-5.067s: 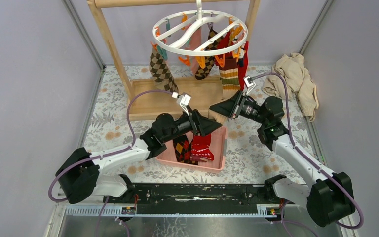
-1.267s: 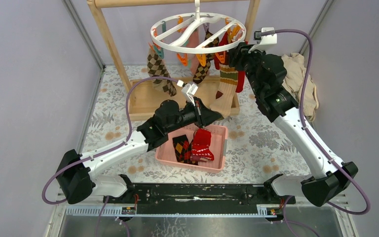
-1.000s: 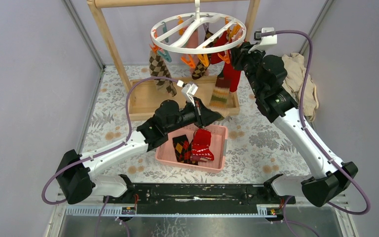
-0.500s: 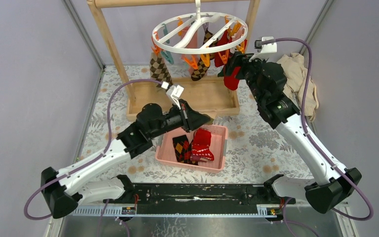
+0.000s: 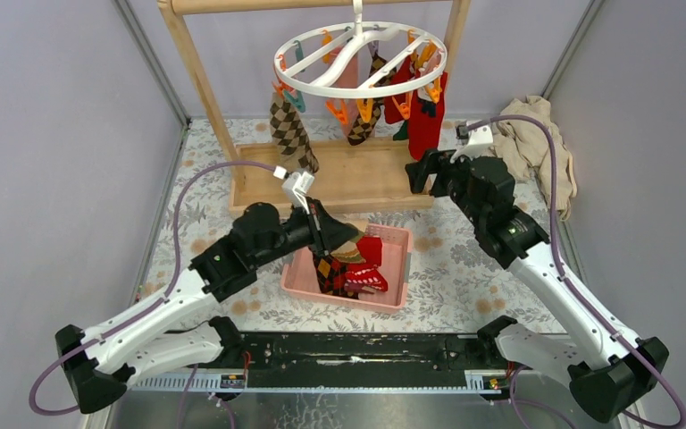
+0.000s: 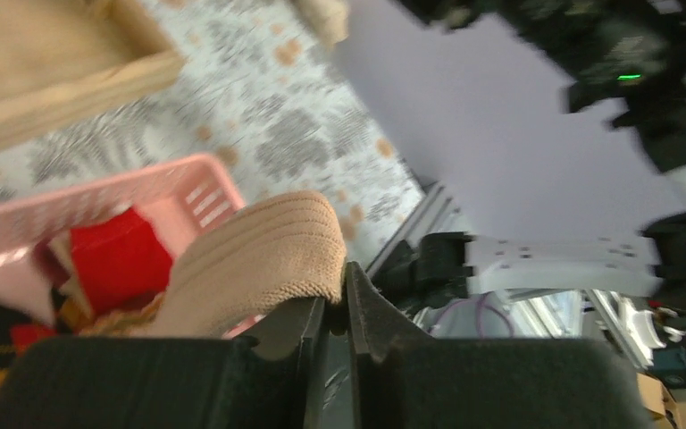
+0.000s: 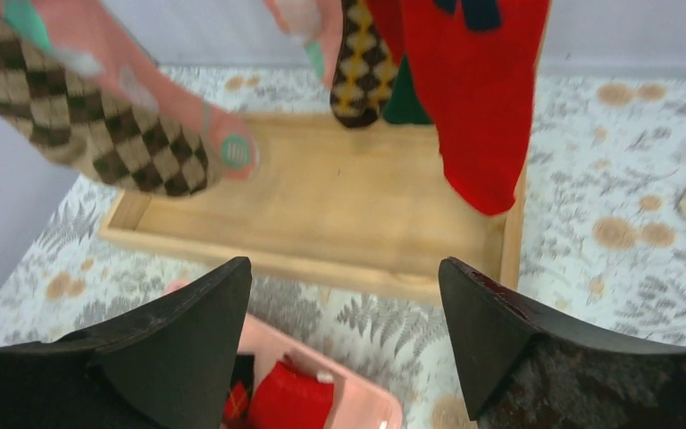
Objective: Remove the socks clipped to the hanger
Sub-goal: Place the sock in the bin.
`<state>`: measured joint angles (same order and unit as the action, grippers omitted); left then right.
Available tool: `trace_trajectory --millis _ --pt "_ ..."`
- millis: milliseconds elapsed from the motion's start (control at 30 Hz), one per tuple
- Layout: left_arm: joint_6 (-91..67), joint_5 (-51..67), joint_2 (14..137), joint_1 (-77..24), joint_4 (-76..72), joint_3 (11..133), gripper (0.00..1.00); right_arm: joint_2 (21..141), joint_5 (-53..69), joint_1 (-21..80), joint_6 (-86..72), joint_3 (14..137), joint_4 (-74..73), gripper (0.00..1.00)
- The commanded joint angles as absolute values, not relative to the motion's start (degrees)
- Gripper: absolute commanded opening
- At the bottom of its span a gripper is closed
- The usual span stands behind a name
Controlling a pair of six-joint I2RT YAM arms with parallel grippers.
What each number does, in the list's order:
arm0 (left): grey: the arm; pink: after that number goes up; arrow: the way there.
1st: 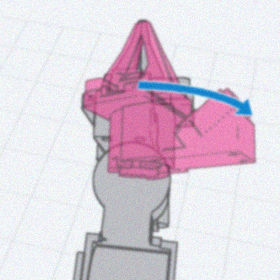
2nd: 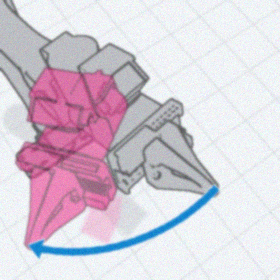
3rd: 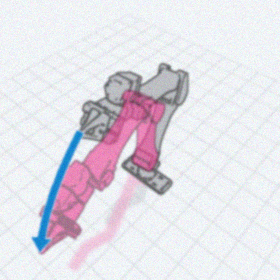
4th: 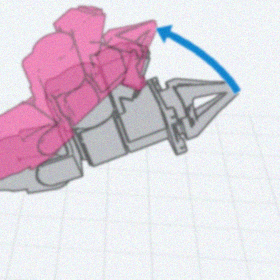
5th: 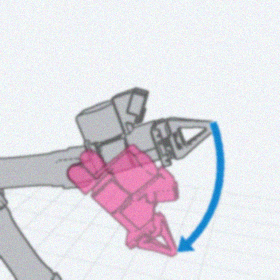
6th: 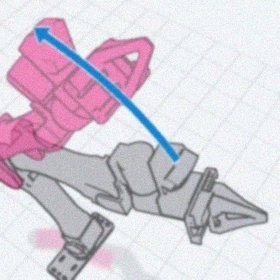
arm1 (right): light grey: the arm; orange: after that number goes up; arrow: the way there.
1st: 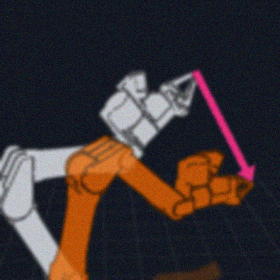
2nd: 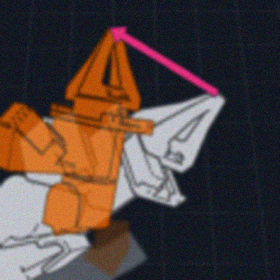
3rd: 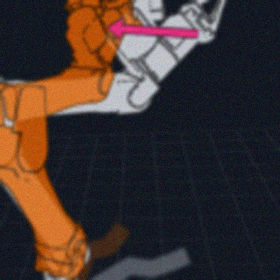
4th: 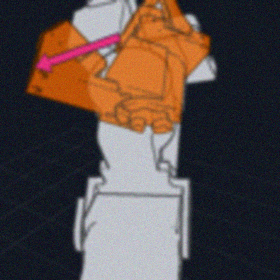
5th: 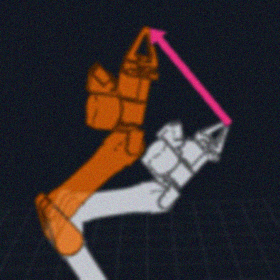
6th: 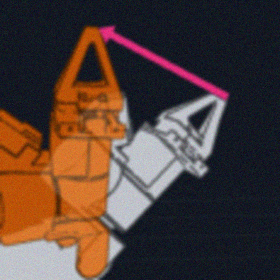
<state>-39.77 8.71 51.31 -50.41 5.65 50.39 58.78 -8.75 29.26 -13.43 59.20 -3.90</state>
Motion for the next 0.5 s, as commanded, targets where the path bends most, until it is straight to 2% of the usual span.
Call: trace_trajectory --millis 0,233,267,333,400,467 --pt "-39.5 0.72 53.67 -50.73 10.12 44.68 0.17 56.34 -2.92 29.68 -16.25 56.01 -5.23 0.83" --pt "-43.5 -7.54 57.29 -50.56 10.79 36.78 0.17 52.4 1.39 29.79 -18.08 49.32 -6.13 0.81" --pt "-43.96 -7.59 57.81 -50.57 11.15 36.35 0.19 51.87 1.67 29.79 -18.19 48.47 -6.29 0.81" --pt "-44.54 -7.13 59.15 -50.58 10.87 34.9 0.31 50.82 2.2 29.79 -18.45 46.91 -6.49 0.81" --pt "-43.92 -5.79 60.78 -50.58 9.1 33.48 0.33 50.11 2.83 29.78 -18.88 45.62 -6.44 0.81" --pt "-42.72 -2.82 62.63 -50.6 6.3 32.76 0.4 49.63 3.51 29.79 -19.14 44.84 -6.34 0.81"
